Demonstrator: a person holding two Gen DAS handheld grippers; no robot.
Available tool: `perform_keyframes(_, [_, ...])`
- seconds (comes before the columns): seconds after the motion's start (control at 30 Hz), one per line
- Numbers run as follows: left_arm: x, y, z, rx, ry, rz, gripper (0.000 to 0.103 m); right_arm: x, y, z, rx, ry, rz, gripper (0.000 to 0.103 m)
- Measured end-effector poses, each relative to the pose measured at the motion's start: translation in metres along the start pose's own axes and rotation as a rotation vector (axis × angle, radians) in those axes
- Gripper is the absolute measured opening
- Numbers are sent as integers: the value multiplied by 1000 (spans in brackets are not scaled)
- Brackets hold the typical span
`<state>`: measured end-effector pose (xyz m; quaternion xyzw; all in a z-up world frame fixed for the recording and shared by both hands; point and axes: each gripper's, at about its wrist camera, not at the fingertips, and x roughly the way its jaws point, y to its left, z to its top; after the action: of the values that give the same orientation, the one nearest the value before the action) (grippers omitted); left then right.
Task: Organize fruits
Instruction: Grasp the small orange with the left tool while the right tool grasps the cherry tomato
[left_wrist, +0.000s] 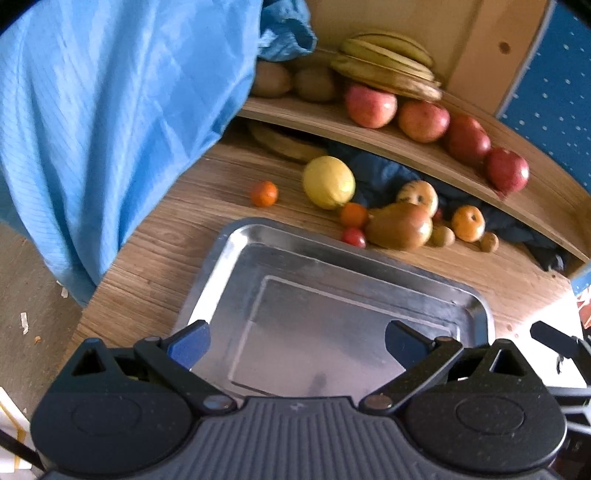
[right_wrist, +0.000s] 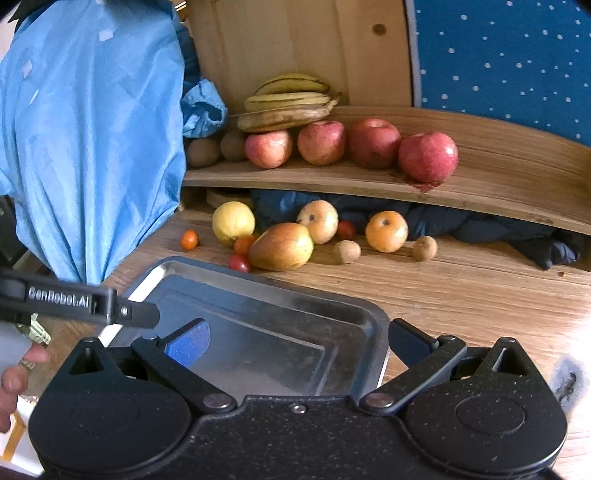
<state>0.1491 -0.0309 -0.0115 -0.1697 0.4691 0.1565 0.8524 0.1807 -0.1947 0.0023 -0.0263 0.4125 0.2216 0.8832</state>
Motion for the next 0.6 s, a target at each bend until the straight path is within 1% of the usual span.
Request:
perform_keyframes(0.13, [8,10,15,17,3,9,102,8,9,1,6,11,8,103])
perform_keyframes(0.27, [22,17,38,57,24,-8,102,20,19,5,8,31,-9,103])
perform_keyframes(0.47, [47,23,72,128,45,-34,102,43,37,17,21,72,-11,103])
perform_keyframes(0.6, [65,28,88,175,75,-47,102,59,49,27,53,81,-63,102])
